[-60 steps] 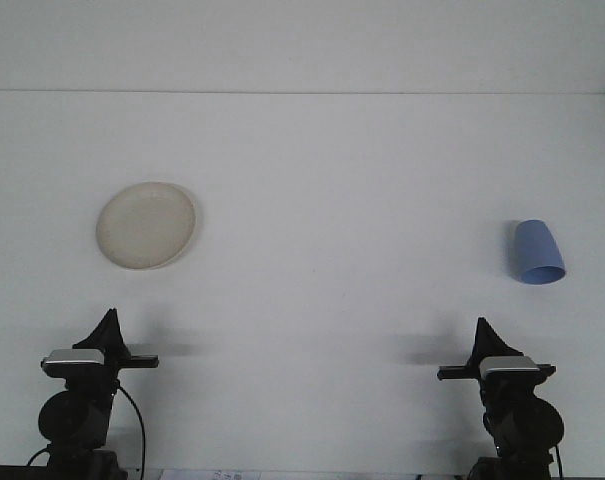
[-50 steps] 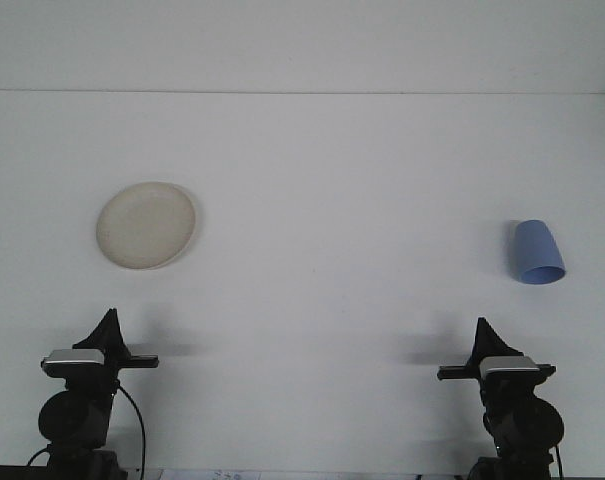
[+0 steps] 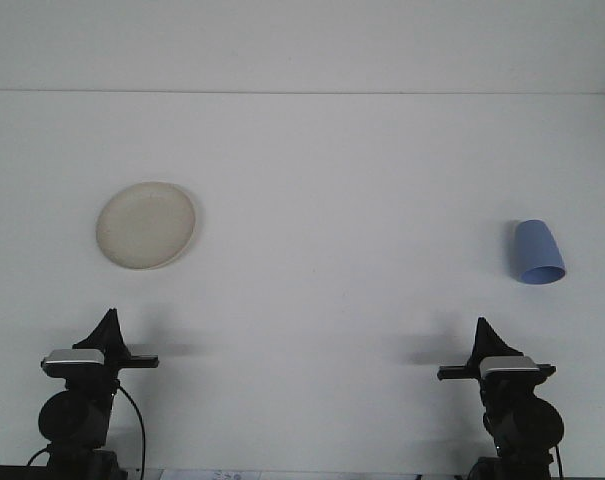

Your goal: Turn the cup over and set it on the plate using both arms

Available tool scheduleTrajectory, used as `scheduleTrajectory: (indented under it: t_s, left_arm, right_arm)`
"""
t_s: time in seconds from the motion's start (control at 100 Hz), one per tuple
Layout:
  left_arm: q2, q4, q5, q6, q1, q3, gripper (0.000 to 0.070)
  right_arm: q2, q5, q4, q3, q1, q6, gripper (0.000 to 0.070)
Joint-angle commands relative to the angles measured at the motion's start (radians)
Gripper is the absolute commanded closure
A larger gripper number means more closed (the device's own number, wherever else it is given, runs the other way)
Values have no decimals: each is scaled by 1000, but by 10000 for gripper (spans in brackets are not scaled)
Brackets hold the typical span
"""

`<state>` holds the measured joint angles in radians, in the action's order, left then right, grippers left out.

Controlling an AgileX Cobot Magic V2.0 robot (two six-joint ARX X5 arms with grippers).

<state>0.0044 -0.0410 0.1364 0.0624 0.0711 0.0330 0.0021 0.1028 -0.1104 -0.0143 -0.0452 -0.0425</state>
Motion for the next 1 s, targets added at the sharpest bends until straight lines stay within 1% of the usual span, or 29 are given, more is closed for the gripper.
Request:
scheduleTrajectory:
  t_s: [0.0, 0.14, 0.24, 0.31, 0.42, 0.5, 0.63, 0.69, 0.76, 0.79, 0.81, 0.87, 0.89, 0.94, 0.99]
  left_arm:
    - [-1, -10, 6, 4, -1, -19, 688]
    - [-1, -10, 6, 4, -1, -19, 688]
    - [-1, -10, 6, 4, -1, -19, 688]
    - [-1, -10, 6, 4, -1, -19, 688]
    - [-1, -10, 6, 4, -1, -19, 688]
    - [-1, -10, 6, 4, -1, -19, 688]
    - [-1, -10, 6, 4, -1, -19, 688]
    - [-1, -10, 6, 4, -1, -19, 688]
    - [-1, -10, 6, 4, -1, -19, 688]
    - [-1, -10, 6, 4, -1, -19, 688]
    - [-1, -10, 6, 4, -1, -19, 688]
    - [-1, -10, 6, 4, -1, -19, 688]
    - [-1, -10, 6, 4, -1, -19, 688]
    - [-1, -10, 6, 4, -1, -19, 688]
    - [-1, -10, 6, 4, -1, -19, 688]
  right_arm:
    - [-1, 2, 13, 2, 0, -12, 693]
    - [-1, 2, 13, 2, 0, -13, 693]
    - [-1, 6, 13, 2, 0, -33, 693]
    - [-1, 13, 13, 2, 0, -107, 693]
    - [-1, 13, 19, 2, 0, -163, 693]
    - [-1, 13, 39, 2, 0, -262, 694]
    - [-1, 13, 100, -32, 0, -344, 697]
    - [3, -14, 79, -92, 0, -346, 697]
    - [38, -87, 23, -196, 0, -320, 698]
    - [62, -125, -17, -261, 0, -293, 698]
    - [72, -136, -32, -285, 0, -280, 697]
    - [132, -176, -86, -398, 0, -206, 693]
    - [155, -187, -102, -434, 0, -183, 683]
    - [211, -211, -140, -524, 0, -129, 582]
    - [268, -226, -173, -610, 0, -74, 355]
